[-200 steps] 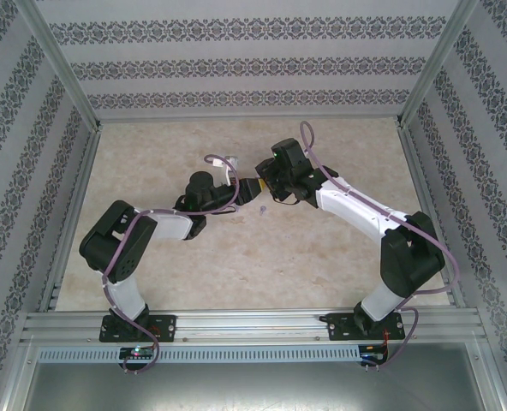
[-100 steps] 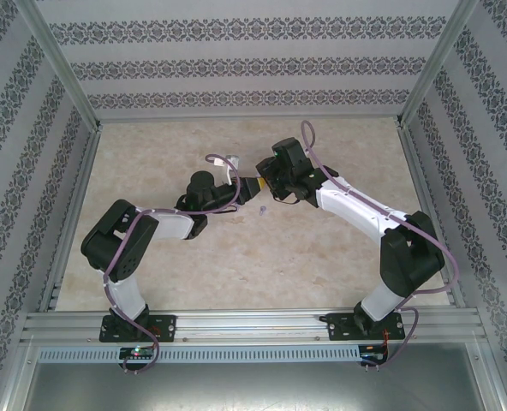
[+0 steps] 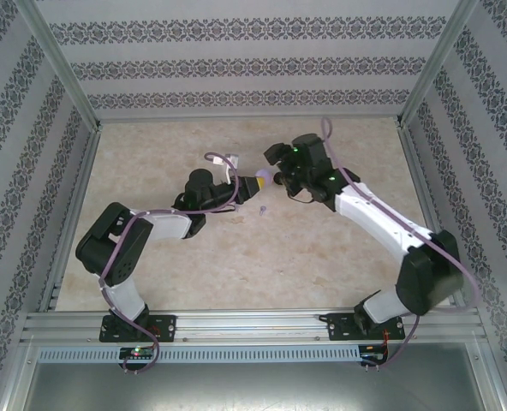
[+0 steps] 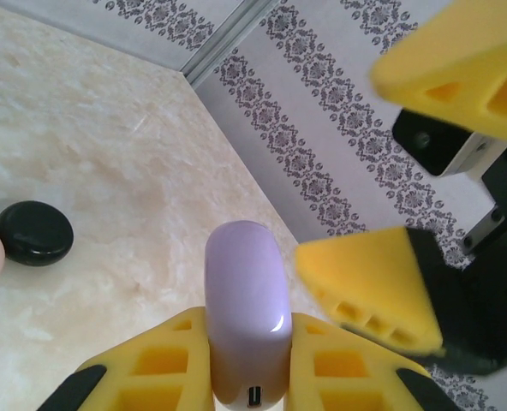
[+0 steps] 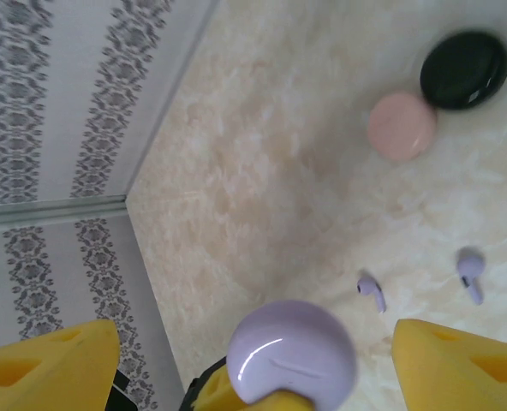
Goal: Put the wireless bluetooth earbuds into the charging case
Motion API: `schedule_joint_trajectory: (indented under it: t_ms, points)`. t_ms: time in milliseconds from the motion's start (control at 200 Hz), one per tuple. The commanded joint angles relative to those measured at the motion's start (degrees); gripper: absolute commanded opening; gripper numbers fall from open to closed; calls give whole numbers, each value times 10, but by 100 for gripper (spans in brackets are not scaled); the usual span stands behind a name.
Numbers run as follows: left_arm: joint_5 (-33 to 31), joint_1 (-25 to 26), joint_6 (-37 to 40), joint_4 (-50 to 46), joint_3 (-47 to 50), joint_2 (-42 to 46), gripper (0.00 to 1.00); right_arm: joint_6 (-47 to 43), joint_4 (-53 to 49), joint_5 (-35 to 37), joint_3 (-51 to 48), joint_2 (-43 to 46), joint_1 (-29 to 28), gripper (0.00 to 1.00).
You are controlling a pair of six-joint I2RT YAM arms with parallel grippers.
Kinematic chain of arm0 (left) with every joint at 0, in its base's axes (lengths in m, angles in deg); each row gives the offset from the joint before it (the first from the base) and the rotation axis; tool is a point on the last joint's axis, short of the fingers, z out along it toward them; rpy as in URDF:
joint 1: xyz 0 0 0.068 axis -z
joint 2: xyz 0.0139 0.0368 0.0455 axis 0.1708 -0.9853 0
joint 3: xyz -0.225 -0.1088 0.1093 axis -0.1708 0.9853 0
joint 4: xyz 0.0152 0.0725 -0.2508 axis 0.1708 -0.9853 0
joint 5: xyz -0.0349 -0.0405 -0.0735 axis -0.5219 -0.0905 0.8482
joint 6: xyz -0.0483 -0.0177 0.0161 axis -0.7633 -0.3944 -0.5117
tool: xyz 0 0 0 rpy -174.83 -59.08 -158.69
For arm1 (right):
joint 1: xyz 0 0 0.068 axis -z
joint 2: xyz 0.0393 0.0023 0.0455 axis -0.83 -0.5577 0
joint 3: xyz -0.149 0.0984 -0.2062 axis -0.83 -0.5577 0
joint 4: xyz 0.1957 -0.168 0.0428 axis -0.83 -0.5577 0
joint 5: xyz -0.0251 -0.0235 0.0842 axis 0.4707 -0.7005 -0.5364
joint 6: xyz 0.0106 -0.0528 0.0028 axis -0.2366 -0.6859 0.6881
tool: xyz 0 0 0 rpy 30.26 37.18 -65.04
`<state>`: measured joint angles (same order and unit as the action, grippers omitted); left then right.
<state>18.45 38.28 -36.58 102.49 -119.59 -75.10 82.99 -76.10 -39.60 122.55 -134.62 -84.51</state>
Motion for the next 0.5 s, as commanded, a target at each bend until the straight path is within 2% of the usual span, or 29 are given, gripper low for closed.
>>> schedule_joint_trajectory:
  t_ms: [0,150,285,385,495]
  points:
    - [40,-18,51,-61,-18,52,0,-133,17,-26,-39,45,29,83]
    - [95,-36,107,-163,-48,89,0,-336,72,-129,-77,69,67,82]
    - [151,-53,135,-231,-78,100,0,-468,141,-200,-137,112,73,82]
    - [191,-58,148,-267,-103,98,0,-516,164,-249,-165,132,76,80]
    - [222,-59,168,-313,-125,95,0,-525,174,-287,-168,132,75,79]
